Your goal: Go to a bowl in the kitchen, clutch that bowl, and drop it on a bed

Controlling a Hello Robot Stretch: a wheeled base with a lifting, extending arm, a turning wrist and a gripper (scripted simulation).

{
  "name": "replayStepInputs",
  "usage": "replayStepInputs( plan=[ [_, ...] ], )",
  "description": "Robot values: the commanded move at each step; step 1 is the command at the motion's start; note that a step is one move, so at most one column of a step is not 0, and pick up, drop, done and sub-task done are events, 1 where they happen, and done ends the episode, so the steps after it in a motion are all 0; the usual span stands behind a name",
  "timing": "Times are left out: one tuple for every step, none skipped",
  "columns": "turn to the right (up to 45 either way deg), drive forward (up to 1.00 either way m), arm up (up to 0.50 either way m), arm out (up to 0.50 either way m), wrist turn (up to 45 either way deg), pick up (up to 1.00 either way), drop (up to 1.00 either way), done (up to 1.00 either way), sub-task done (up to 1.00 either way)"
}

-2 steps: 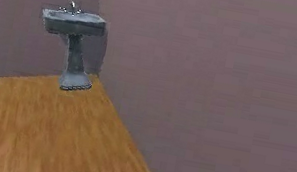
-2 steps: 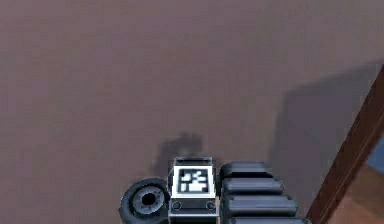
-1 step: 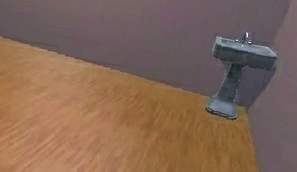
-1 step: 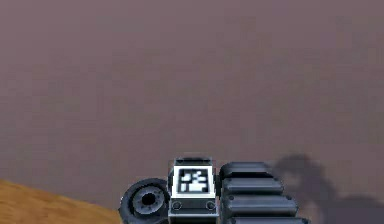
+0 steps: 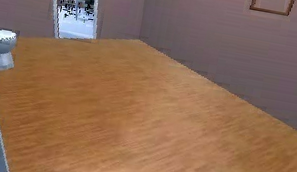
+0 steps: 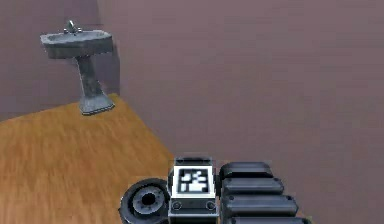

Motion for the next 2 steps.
replayStepInputs(
  plan=[
    [0.0, 0.6, 0.0, 0.0, 0.0, 0.0, 0.0, 0.0, 0.0],
    [-24.0, 0.0, 0.0, 0.0, 0.0, 0.0, 0.0, 0.0, 0.0]
  ],
)
